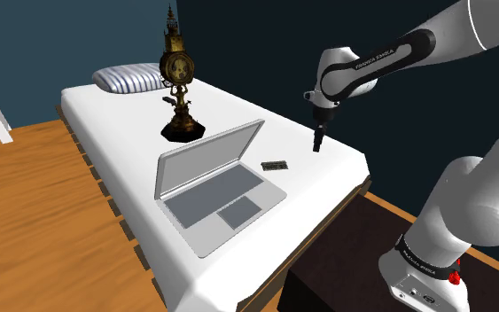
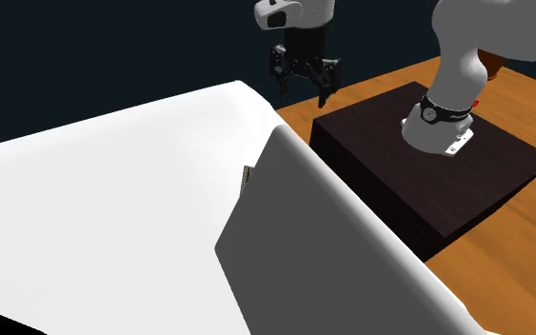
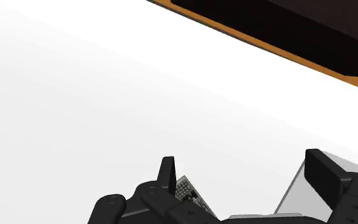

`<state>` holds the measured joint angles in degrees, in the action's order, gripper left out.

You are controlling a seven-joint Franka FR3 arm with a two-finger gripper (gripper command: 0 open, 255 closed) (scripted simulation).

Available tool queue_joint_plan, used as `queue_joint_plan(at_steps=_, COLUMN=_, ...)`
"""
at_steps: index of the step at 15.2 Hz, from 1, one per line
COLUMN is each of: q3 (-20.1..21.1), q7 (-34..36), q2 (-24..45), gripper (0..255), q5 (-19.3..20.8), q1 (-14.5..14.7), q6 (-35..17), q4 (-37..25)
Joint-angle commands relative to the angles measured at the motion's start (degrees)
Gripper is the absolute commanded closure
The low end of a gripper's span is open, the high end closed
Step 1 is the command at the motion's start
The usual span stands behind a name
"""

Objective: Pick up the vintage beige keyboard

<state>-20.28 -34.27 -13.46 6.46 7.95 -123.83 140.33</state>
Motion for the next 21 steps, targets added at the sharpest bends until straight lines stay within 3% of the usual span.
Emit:
queue_joint_plan(at_steps=1, q3=-1.38, q7=-5.86, q2=5.49, gripper=0, q5=-2.73, q1=1.24, q6=-3.68, q4=-2.27)
queue_joint_plan(at_steps=6, q3=-1.87, q7=-20.08, q2=17.52, gripper=0, q5=-11.62, q1=2.53, q6=-9.42, q4=-8.44)
queue_joint_plan(at_steps=13, q3=3.17, q7=-37.66, q2=32.97, gripper=0, q5=-22.87, q1=0.02, q6=-12.71, q4=-19.84)
queue_joint_plan(at_steps=21, q3=5.44, q7=-41.28, q2=38.87, gripper=0, q5=-26.10, q1=-1.45, q6=-16.81, q4=-21.37)
